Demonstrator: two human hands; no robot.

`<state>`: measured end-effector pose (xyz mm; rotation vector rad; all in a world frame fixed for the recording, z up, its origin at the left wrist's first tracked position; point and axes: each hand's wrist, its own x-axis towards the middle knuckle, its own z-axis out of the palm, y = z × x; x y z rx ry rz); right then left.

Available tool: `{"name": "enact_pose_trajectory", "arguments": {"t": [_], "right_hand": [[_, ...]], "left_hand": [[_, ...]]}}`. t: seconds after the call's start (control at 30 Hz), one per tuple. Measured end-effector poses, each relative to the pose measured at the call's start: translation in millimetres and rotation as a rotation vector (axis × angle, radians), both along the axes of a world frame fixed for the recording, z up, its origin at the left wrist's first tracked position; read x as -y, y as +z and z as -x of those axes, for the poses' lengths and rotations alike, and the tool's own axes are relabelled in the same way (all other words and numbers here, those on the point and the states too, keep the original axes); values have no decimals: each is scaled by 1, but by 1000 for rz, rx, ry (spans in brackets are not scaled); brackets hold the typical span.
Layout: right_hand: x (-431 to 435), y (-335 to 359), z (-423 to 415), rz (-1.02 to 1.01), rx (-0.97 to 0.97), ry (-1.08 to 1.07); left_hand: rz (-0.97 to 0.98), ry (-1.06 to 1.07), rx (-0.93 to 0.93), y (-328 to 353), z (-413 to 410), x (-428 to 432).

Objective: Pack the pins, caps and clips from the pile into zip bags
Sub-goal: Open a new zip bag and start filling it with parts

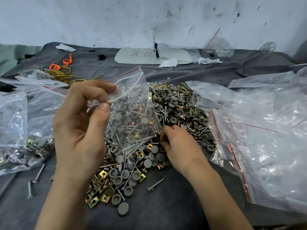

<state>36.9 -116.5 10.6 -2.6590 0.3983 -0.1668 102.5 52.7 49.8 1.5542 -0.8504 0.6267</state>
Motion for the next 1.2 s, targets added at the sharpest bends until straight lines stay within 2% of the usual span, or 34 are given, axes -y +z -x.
{"name": "enact_pose_trajectory", "arguments": {"t": [0.23, 0.33, 0.43, 0.53, 0.63, 0.7, 0.83, 0.97, 1.03, 1.2], "right_hand": [[5, 1, 2, 24, -46, 17], [12, 8, 5, -45, 24, -20], [22, 25, 13, -291, 271, -122], [26, 49, 29, -524, 596, -112], [21, 72, 45, -603, 949, -7], [15, 82, 54, -598, 1054, 83], [5, 87, 61, -569, 882, 176], [6, 84, 58, -390, 760, 145], [9, 85, 58, -386, 765, 123], [24, 80, 58, -574, 905, -52]], "left_hand": [[24, -122, -7, 5, 7, 4], [-20, -125, -17, 5, 8, 4], [-67, -130, 18, 7, 14, 7], [-125, -186, 41, 9, 21, 13], [-189, -269, 30, 10, 30, 21], [-239, -303, 50, 10, 35, 26], [-307, -298, 115, 11, 42, 31], [-327, -280, 130, 11, 43, 31], [-308, -286, 120, 10, 43, 32], [-233, -295, 85, 7, 37, 29]]}}
